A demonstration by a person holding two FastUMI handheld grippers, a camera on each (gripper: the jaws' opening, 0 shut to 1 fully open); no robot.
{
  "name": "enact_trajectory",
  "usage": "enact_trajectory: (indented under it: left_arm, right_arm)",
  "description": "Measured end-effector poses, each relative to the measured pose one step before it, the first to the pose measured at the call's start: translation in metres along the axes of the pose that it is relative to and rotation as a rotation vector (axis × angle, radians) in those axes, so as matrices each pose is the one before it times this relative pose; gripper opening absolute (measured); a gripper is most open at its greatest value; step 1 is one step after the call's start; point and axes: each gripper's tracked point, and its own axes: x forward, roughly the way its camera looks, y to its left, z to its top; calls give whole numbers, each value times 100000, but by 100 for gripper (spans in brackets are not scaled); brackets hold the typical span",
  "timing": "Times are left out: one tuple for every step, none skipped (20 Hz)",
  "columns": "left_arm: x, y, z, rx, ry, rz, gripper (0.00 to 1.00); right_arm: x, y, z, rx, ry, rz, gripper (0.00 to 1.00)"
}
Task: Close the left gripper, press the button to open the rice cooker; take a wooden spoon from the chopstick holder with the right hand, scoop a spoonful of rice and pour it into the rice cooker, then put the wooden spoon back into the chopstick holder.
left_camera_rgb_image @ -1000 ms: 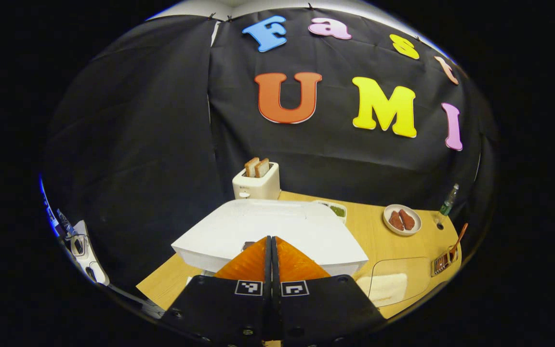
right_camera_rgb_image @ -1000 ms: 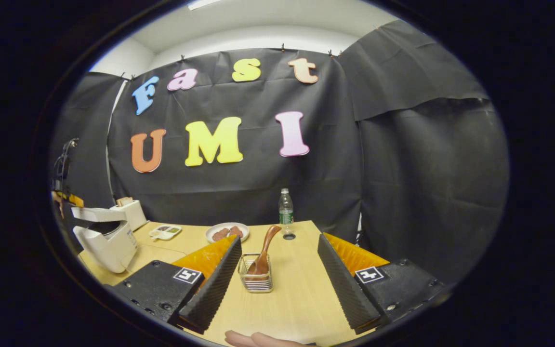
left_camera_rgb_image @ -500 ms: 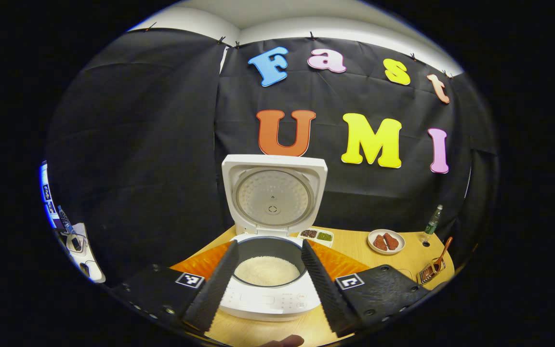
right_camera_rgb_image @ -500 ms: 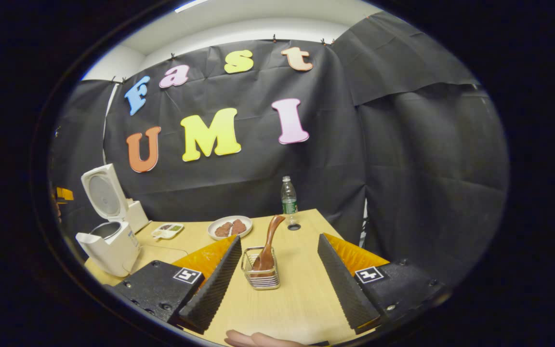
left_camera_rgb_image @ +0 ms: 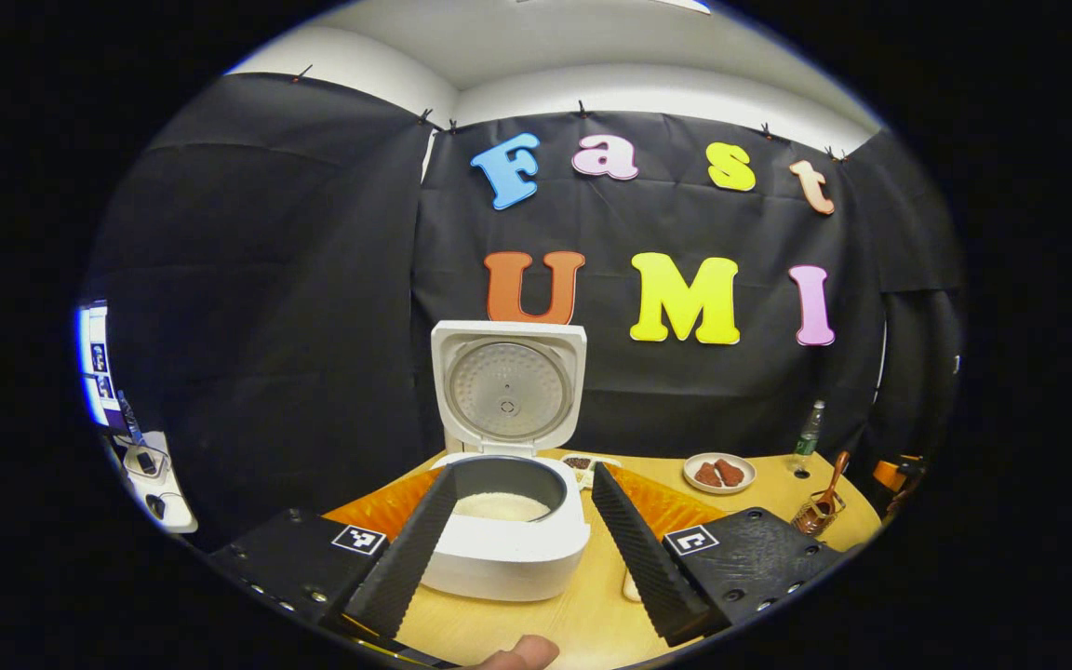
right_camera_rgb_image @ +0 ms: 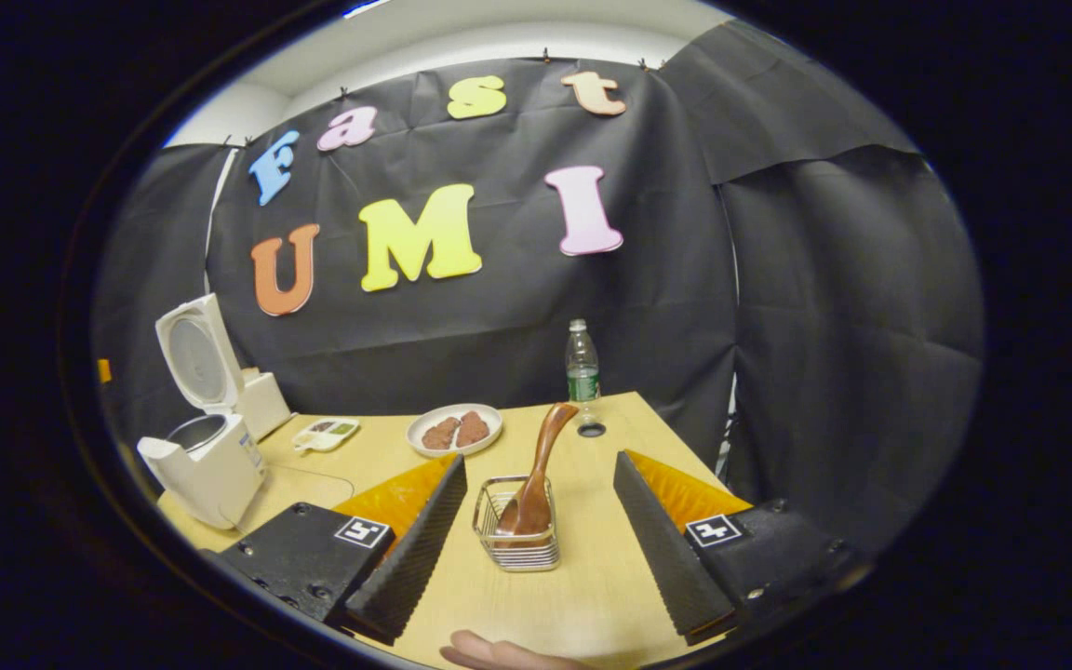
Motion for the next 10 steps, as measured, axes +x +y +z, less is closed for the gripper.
enact_trajectory:
  left_arm:
    - [-528, -229, -496, -41, 119, -692, 93]
    - [-646, -3, -441, -262, -162, -504, 93]
    - [-583, -50, -446, 54, 171, -679, 93]
    - [-491, -217, -578, 38, 357, -364, 93]
    - [-373, -12, -484, -32, 228, 11, 93]
    - [-275, 78, -352, -20, -196, -305, 93]
    - [-177, -42, -284, -228, 254, -716, 93]
    - [-242, -107, -629, -34, 846, -532, 93]
    - [-125, 40, -568, 127, 988, -206, 93]
    - [130, 184, -166, 377, 600, 182, 93]
  right_arm:
    - [1088, -31, -327, 343, 646, 640, 100]
    - [1120, -105, 9, -68, -457, 248, 100]
    - [1261, -151, -239, 189, 925, -113, 100]
    - [1145, -73, -317, 989, 387, 379, 100]
    - [1165, -137, -469, 1108, 2454, 113, 100]
    - [1216, 119, -474, 698, 2198, 1159, 100]
    - [1066, -154, -308, 722, 2788, -290, 100]
    - [1037, -218, -18, 1158, 1419, 1049, 100]
    - [865, 144, 25, 1218, 2418, 1110, 100]
    - [801, 45, 207, 1586, 1039, 952, 99]
